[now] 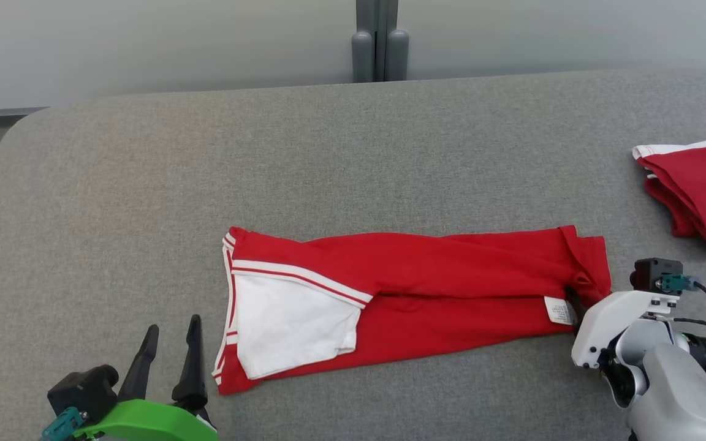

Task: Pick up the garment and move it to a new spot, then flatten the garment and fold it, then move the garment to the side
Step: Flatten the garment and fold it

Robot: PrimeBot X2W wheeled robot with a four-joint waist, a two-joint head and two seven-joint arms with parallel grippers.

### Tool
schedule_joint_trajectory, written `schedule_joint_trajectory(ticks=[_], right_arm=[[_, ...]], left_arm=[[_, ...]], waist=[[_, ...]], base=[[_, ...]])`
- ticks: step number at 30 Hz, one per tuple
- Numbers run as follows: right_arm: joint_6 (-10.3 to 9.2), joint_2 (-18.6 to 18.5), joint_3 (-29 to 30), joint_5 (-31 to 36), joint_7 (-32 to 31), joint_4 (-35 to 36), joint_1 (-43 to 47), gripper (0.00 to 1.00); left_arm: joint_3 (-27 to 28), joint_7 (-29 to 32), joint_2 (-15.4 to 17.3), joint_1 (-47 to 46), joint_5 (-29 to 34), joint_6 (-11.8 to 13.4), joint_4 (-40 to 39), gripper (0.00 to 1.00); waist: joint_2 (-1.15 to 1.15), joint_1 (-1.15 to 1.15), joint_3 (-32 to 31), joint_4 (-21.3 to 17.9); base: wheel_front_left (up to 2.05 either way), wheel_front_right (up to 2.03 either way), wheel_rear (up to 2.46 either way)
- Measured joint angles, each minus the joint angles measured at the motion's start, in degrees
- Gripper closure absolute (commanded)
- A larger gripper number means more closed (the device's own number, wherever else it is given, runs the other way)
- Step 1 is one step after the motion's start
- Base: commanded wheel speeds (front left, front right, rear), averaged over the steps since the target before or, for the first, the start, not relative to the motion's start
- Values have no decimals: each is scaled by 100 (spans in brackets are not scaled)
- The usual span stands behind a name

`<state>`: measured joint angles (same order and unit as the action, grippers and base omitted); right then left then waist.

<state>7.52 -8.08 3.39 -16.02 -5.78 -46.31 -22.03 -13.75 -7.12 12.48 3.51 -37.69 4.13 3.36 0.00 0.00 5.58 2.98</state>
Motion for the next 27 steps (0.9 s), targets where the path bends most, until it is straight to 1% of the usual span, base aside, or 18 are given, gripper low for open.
schedule_joint_trajectory(ticks=[3, 6, 7, 8, 11, 13, 20, 24, 27], right_arm=[[-4, 14, -74, -20, -74, -177, -146, 0], [-4, 32, -136, -46, -102, -324, -254, 77], [-4, 44, -152, -65, -101, -368, -298, 95], [-3, 48, -160, -85, -74, -394, -329, 100], [4, 51, -180, -98, 26, -471, -408, 100], [7, -10, -180, -107, 42, -503, -440, 100], [2, -501, -12, -214, 79, -442, -454, 100], [2, -533, -13, -417, 25, -218, -440, 100], [1, -458, -185, -624, -22, 167, -436, 100]], left_arm=[[1, -1, 10, -7, 0, 1, 25, 0], [-3, -1, 20, -10, 0, 26, 35, 0], [-9, 0, 22, -11, 0, 32, 35, 0], [-14, 0, 24, -12, 1, 42, 35, 0], [-23, 1, 44, -13, 1, 52, 36, 0], [-31, 7, 52, -14, 9, 73, 38, 0], [-67, 3, 48, -19, 11, 99, 52, 0], [-94, 7, 37, -55, 9, 97, 100, 0], [-93, 7, 35, -70, 7, 97, 133, 0]], waist=[[0, 0, 16, 33], [0, 0, 9, 21], [0, 0, 7, 12], [0, 0, 4, -1], [0, 0, 0, -64], [0, 0, -1, -116], [0, 0, -23, -360], [0, 0, -35, -501], [0, 0, -46, -576]], base=[[0, 0, 0], [0, 0, 0], [0, 0, 0], [0, 0, 0], [0, 0, 0], [0, 0, 0], [0, 0, 0], [0, 0, 0], [0, 0, 0]])
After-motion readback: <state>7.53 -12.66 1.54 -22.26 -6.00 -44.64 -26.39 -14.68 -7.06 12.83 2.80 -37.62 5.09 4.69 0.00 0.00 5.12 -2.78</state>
